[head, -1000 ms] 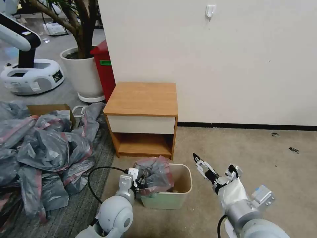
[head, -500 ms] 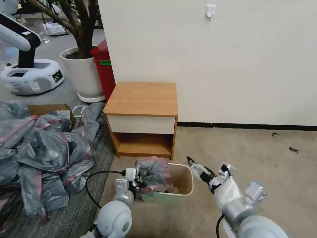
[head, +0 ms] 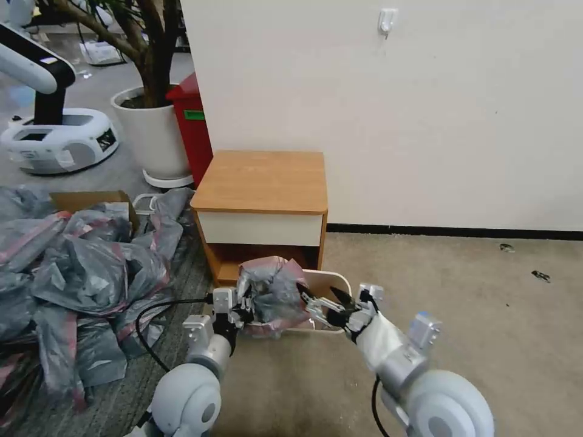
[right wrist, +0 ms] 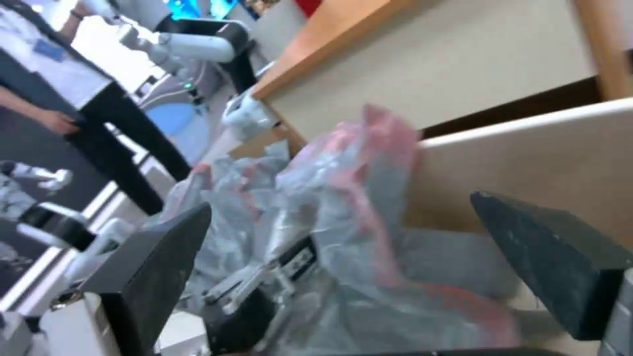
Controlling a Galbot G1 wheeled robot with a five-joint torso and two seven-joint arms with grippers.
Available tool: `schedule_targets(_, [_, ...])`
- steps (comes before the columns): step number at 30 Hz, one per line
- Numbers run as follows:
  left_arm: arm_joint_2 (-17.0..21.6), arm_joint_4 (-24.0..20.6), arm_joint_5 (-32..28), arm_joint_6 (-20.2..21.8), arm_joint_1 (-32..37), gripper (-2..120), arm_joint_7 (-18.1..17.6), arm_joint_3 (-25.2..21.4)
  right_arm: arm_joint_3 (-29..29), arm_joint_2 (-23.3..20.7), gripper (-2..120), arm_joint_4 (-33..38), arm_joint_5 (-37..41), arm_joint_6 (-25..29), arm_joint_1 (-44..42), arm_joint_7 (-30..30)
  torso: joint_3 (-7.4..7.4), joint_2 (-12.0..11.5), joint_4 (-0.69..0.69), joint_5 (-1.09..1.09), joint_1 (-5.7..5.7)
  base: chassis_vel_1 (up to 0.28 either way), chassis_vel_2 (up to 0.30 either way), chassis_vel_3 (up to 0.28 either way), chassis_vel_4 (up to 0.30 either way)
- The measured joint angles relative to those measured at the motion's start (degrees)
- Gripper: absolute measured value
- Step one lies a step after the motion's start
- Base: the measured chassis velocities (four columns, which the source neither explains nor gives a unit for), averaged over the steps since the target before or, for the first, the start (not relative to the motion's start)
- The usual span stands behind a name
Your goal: Pick up the garbage bag from the table and place it over the trash can.
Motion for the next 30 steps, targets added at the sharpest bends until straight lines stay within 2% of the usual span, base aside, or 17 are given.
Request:
schedule_targets(4, [0.11,-0.38,0.01,-0.33,0.27,5,0.55,-0.10,-1.24,1.15,100,-1.34,-0.29,0.42,1.05,-0.20,0.00,0.00,0.00,0.00,0.00,0.000,0.000,0.000,0.000])
schedule_targets(9, [0.27,-1.00,0.03,-0.80,0.48,5,1.25,-0.12,-2.98,3.85,92,-3.28,-2.30,2.20,2.12,-1.49,0.00,0.00,0.00,0.00,0.00,0.000,0.000,0.000,0.000])
schedule_targets(12, [0.24,-1.25,0.02,-0.84,0.42,5,1.32,-0.15,-3.69,5.07,77,-3.78,-3.48,2.83,2.12,-2.07,0.00,0.00,0.00,0.01,0.00,0.000,0.000,0.000,0.000])
schedule_targets(13, [0.24,-1.25,0.02,-0.84,0.42,5,1.32,-0.15,-3.69,5.07,77,-3.78,-3.48,2.83,2.12,-2.07,0.00,0.00,0.00,0.01,0.00,0.000,0.000,0.000,0.000])
schedule_targets(17, [0.02,-1.39,-0.13,-0.84,0.44,5,1.32,-0.25,-3.82,5.35,59,-3.93,-4.05,3.15,2.03,-2.11,0.00,0.00,0.00,0.01,0.00,0.000,0.000,0.000,0.000])
schedule_targets(18, [0.02,-1.39,-0.13,-0.84,0.44,5,1.32,-0.25,-3.82,5.35,59,-3.93,-4.05,3.15,2.03,-2.11,0.00,0.00,0.00,0.01,0.00,0.000,0.000,0.000,0.000])
schedule_targets(19, [-0.08,-1.40,-0.33,-0.84,0.48,5,1.32,-0.26,-3.78,5.36,53,-3.99,-4.19,3.27,2.03,-2.11,0.00,0.00,0.00,0.01,0.00,0.000,0.000,0.000,0.000])
schedule_targets(21, [-0.27,-1.49,-1.25,-0.80,0.59,5,1.30,-0.25,-3.72,5.39,47,-4.12,-4.52,3.46,2.05,-2.11,0.00,0.00,0.00,0.01,0.00,0.000,0.000,0.000,0.000])
schedule_targets(22, [-0.43,-1.50,-1.90,-0.74,0.64,5,1.22,-0.23,-3.70,5.46,40,-4.20,-4.84,3.53,2.11,-2.11,0.00,0.00,0.00,0.01,0.00,0.000,0.000,0.000,0.000])
schedule_targets(24, [-0.59,-1.50,-2.41,-0.71,0.65,5,1.14,-0.22,-3.65,5.50,37,-4.25,-5.08,3.59,2.16,-2.11,0.00,0.00,0.00,0.01,0.00,0.000,0.000,0.000,0.000])
schedule_targets(26, [-0.98,-1.52,-3.72,-0.61,0.62,5,0.92,-0.21,-3.49,5.42,25,-4.26,-5.32,3.65,2.18,-2.05,0.00,0.00,0.00,0.01,0.00,0.000,0.000,0.000,0.000])
schedule_targets(27, [-0.98,-1.52,-3.72,-0.61,0.62,5,0.92,-0.21,-3.49,5.42,25,-4.26,-5.32,3.65,2.18,-2.05,0.00,0.00,0.00,0.01,0.00,0.000,0.000,0.000,0.000])
schedule_targets(30, [-1.28,-1.84,-5.50,-0.44,0.60,5,0.15,-0.18,-3.01,4.77,14,-4.26,-5.73,3.98,2.02,-1.94,0.00,0.00,0.00,0.01,0.00,0.000,0.000,0.000,0.000])
